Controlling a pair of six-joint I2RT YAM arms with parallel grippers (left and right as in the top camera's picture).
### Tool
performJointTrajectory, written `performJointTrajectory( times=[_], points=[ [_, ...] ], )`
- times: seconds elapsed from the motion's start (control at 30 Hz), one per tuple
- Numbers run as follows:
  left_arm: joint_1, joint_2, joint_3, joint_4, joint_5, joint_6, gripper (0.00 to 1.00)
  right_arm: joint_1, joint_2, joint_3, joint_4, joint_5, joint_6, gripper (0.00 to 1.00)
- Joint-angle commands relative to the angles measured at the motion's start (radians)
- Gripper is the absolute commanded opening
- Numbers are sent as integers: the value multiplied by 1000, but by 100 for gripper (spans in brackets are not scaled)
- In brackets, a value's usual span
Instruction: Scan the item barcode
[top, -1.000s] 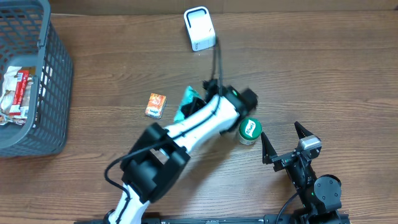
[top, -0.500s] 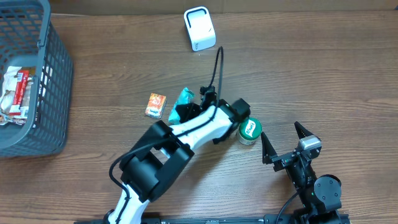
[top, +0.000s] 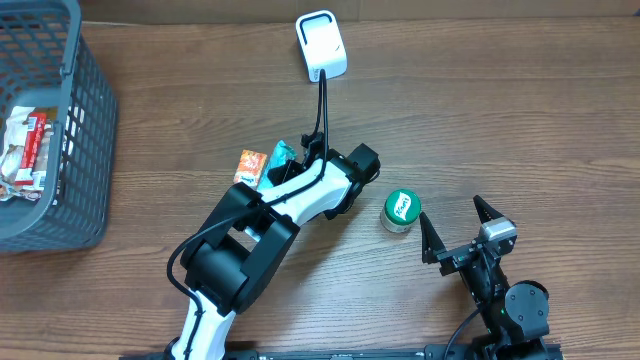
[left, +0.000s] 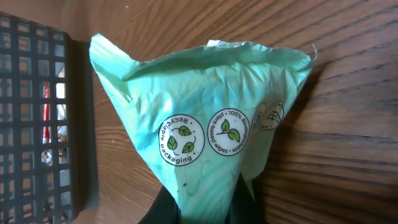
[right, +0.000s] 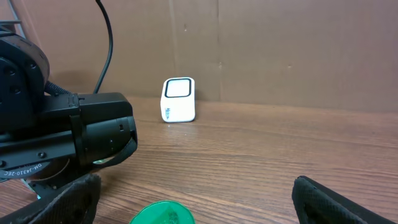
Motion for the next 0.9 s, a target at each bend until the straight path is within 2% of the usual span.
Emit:
performJointTrajectory(
  times=[0.0, 0.33, 0.57, 0.7, 0.77, 0.87],
  points=[
    [-7, -17, -3, 8, 55, 8, 8, 3, -10, -11, 4, -1, 3, 100],
    [-10, -17, 10, -6, 55, 43, 23, 3, -10, -11, 4, -1, 3, 100],
    [-16, -17, 110, -109, 92, 36, 29, 3, -10, -11, 4, -1, 3, 100],
    [-17, -17, 135, -117, 194, 36, 22, 3, -10, -11, 4, -1, 3, 100],
    [-17, -17, 135, -119, 215, 36, 15, 3, -10, -11, 4, -1, 3, 100],
    [-17, -17, 135, -118, 240, 36, 13, 3, -10, -11, 4, -1, 3, 100]
  ],
)
